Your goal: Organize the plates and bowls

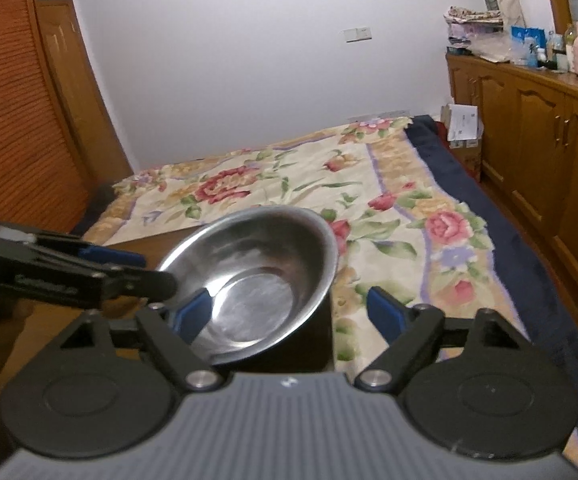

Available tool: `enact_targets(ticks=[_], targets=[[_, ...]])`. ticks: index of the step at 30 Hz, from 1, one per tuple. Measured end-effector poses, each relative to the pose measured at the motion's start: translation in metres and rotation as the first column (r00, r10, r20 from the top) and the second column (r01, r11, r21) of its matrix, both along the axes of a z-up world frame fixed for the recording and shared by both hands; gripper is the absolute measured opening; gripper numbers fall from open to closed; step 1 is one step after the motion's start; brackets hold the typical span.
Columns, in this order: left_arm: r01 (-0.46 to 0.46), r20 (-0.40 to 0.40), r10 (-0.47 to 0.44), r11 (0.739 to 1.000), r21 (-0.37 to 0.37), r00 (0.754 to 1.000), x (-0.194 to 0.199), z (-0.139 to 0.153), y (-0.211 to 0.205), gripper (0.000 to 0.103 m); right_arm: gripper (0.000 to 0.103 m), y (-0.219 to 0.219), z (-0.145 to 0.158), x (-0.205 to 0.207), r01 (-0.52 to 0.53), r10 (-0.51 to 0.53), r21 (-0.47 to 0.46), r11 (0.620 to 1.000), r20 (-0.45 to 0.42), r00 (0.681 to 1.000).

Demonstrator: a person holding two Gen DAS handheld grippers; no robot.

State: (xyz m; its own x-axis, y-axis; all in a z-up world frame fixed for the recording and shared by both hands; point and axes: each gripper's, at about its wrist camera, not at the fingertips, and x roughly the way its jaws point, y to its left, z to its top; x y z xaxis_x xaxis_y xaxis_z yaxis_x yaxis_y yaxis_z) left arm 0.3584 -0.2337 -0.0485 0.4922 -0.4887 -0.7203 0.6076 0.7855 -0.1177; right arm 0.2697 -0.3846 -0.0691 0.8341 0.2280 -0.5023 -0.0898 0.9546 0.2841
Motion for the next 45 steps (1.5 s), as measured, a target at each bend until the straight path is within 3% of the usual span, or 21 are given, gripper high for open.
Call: enact_targets(ticks=[8,12,18,27,31,45], targets=[[0.023,0.002,-0.023,1.000,-0.004,1.000,-0.013,0.006,-0.002,0.030,0.056,-0.002,-0.004,-0.005,-0.021,0.023,0.080,0.997,-0.024,0.999],[0.019,0.007,-0.019,1.000,0.000,1.000,-0.016,0.009,-0.001,0.029,0.036,-0.001,-0.004,-0.006,-0.031,0.033,0.080,0.996,-0.022,0.999],[0.011,0.015,-0.011,1.000,-0.014,1.000,-0.020,0.017,0.009,0.025,0.026,-0.003,-0.006,-0.007,-0.022,0.025,0.085,0.996,-0.032,0.999],[0.000,0.062,0.002,0.999,-0.041,0.998,-0.038,0.041,0.025,0.025,0.026,0.005,0.009,-0.014,-0.039,0.039,0.092,0.995,0.000,0.999],[0.002,0.080,0.003,0.998,-0.056,0.997,-0.048,0.049,0.034,0.025,0.026,0.016,0.020,-0.024,-0.060,0.060,0.012,0.998,0.047,0.997],[0.004,0.135,0.007,0.996,-0.085,0.991,-0.084,0.071,0.061,0.025,0.026,0.035,0.040,-0.047,-0.078,0.081,-0.039,0.996,0.078,0.994]])
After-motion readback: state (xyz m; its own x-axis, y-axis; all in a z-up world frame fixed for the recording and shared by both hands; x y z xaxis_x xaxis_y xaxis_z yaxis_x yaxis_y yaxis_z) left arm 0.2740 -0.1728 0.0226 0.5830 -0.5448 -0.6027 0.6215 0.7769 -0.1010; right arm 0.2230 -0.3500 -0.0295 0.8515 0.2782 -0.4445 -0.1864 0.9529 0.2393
